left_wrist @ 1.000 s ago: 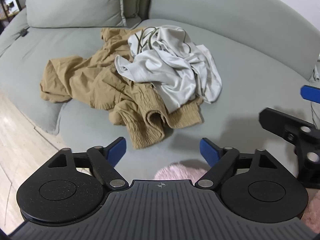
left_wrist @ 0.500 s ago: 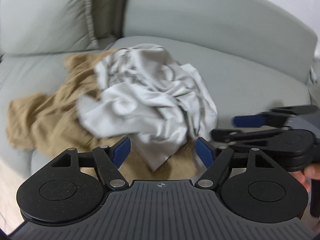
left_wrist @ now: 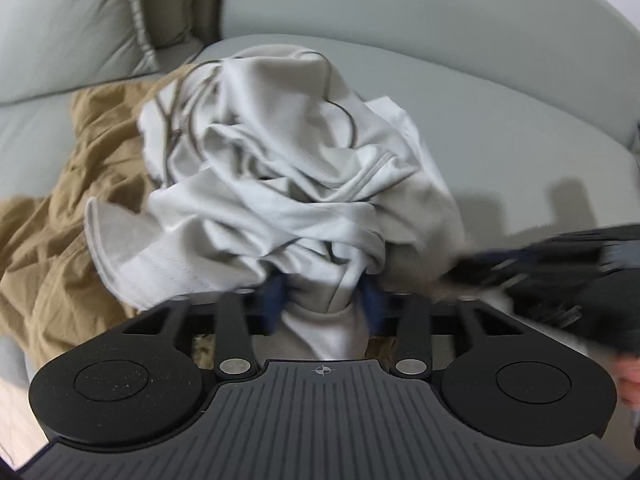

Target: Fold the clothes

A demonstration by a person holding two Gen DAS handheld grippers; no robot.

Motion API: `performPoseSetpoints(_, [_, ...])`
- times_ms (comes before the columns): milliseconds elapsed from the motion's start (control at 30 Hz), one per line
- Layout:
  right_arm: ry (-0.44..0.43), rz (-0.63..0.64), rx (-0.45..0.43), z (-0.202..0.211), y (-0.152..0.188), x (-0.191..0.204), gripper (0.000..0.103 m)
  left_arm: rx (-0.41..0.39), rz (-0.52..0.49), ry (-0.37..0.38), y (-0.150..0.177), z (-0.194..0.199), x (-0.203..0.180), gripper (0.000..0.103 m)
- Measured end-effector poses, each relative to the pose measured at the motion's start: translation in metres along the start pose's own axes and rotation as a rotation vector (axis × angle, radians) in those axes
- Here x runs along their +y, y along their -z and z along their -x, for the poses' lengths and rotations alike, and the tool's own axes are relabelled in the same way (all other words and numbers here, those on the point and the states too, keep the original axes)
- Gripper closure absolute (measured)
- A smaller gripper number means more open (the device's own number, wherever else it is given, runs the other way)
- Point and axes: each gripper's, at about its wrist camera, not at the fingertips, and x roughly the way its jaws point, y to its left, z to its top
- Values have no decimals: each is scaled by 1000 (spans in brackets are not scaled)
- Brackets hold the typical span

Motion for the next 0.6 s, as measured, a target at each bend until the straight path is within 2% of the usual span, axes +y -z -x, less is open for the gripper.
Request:
performPoseSetpoints(100, [39,-70,-94,56,-2,-18,98,-10,-10,30,5,18,0,82])
performPoseSetpoints(133, [87,-88,-135,91,0,-28,98,-9,-16,41,6,23,-2,82])
performPoseSetpoints(200, [137,-97,-159,122,4,-38,98,-3,-34,80,12,39,-9,82])
performPoseSetpoints(267, [243,-99,-186,173,19,-50,98,2,-63,129,18,54,-20,81])
performPoseSetpoints(367, [339,-109,-213,216,40,-58,98,5,-126,180,31,78,-45,78])
performPoseSetpoints(400, [375,-129,-230,240,53,-64,98,1,-150,190,35,85,-55,73])
performPoseSetpoints(533, [460,-219,-274,308,103,-84,97,3,-237,227,58,110,-92,65])
performPoseSetpoints(600, [503,-258,-269,332,131,-97,97,13,-265,236,68,115,-105,58])
